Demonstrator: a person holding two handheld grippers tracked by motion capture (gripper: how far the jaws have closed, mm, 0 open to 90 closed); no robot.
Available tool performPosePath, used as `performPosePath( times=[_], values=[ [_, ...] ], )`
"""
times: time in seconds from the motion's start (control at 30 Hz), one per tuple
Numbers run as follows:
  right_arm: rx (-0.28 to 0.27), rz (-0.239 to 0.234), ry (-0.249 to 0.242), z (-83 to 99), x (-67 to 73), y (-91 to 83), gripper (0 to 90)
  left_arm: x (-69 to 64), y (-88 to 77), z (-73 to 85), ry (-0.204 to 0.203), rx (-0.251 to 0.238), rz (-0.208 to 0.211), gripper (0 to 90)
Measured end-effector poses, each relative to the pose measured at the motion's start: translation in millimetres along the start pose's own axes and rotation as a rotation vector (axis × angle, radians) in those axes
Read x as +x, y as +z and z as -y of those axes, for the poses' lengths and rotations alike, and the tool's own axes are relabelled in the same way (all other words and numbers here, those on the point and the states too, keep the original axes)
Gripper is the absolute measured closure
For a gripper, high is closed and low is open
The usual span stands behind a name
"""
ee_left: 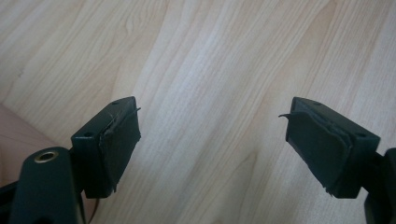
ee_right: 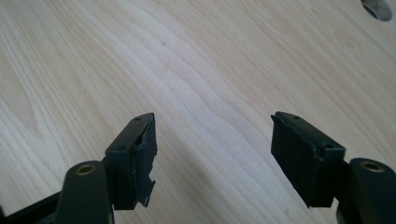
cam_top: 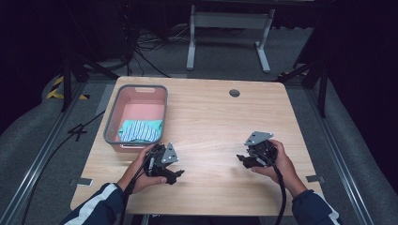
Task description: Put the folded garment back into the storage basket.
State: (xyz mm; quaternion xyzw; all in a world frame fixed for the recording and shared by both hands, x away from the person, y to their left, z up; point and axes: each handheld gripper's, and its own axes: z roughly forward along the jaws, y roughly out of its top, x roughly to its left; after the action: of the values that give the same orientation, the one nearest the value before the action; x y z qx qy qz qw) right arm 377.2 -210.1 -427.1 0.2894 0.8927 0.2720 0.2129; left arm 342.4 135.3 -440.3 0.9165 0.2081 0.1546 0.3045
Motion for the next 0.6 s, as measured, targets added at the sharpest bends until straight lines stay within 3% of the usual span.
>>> performPosePath(
  times=[0.2,0.27,0.43,0.6],
  values=[
    [-0.006,-0.009,0.042,23.5,-3.6,-2.4,32.1,-1.2,5.5,10.0,-0.003,0.010,0.022,17.4],
    [-0.017,-0.013,0.058,33.9,-4.8,-3.7,32.1,0.2,6.4,13.4,0.015,0.013,0.026,17.5],
    [-0.024,-0.020,0.088,54.2,-6.9,-7.5,31.4,5.4,7.6,19.6,-0.004,-0.003,0.061,17.5],
    [-0.054,-0.025,0.155,82.3,-10.8,-15.0,30.0,7.2,10.7,30.8,-0.010,-0.017,0.078,17.4]
  ],
)
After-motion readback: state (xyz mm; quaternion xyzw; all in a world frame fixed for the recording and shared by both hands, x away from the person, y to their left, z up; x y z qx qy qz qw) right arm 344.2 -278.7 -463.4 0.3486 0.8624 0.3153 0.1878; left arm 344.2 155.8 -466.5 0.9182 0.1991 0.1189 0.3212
